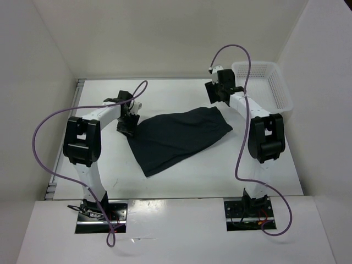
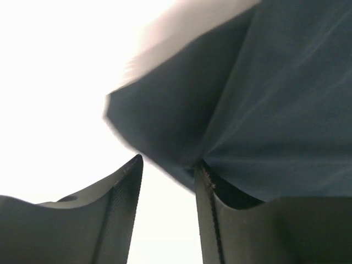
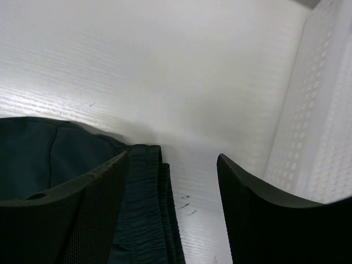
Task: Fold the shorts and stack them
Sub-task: Fold the shorts
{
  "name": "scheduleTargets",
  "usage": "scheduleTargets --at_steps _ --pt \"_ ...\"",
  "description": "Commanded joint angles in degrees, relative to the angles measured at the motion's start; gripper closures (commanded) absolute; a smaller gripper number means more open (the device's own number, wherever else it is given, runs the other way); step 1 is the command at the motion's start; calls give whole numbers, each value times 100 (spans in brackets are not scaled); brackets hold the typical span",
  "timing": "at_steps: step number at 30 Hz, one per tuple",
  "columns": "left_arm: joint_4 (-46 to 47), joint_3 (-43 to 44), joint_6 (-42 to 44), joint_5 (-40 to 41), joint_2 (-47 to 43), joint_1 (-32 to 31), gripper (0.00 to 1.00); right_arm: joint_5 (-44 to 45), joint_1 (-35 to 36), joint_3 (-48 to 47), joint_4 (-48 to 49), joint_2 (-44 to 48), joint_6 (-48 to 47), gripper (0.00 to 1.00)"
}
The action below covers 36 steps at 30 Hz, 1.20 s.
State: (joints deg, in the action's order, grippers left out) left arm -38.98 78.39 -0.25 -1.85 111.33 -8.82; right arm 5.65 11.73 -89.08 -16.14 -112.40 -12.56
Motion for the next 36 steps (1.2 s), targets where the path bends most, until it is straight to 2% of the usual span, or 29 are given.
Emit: scheduleTargets --at_steps 1,5,8,9,10,11,12,15,18,21,23,26,31,33,35,36 --pt "-74 326 25 597 -795 -40 49 -37 -30 212 -230 789 -519 30" --pt "-591 -85 25 659 -1612 -479 47 -485 -30 1093 -731 1272 -897 23" --pt "-909 -586 25 282 -1921 -1059 47 -741 -30 1621 -900 1440 -898 23" --pt "-909 -701 25 46 -1974 -1443 47 -741 -30 1848 -900 1510 -898 23" --pt "-979 -789 25 -78 -1975 -1673 41 -793 -30 1946 -900 1571 -845 22" --pt "-980 -886 25 -157 -1975 -1893 40 -794 -30 2043 -900 1572 -845 22" --pt "-980 -1070 25 -341 -1975 -2304 40 -794 -30 2226 -900 1572 -845 22" --pt "-673 -1325 25 -404 -1633 -2834 39 -741 -30 2421 -716 1572 -942 22" --pt "-312 -1397 25 -404 -1273 -2889 39 -688 -30 2421 -662 1502 -942 22" --pt "-180 -1651 25 -641 -1167 -2950 43 -522 -30 2658 -531 1449 -942 22" --pt "-180 -1826 25 -1158 -1288 -2950 50 -337 -30 2921 -461 1449 -942 22" --pt "-180 -2169 25 -1406 -1403 -2950 57 -528 -30 3054 -460 1449 -828 22" --pt "-233 -2355 25 -1476 -1403 -2950 58 -688 -30 3159 -487 1502 -704 22" --pt "-233 -2355 25 -1529 -1263 -2950 68 -627 -30 3160 -486 1449 -757 22" --pt "-233 -2416 25 -1529 -1193 -2950 85 -643 -30 3160 -486 1449 -757 22" --pt "-137 -2468 25 -1390 -1132 -2950 97 -722 -30 3108 -600 1449 -687 22"
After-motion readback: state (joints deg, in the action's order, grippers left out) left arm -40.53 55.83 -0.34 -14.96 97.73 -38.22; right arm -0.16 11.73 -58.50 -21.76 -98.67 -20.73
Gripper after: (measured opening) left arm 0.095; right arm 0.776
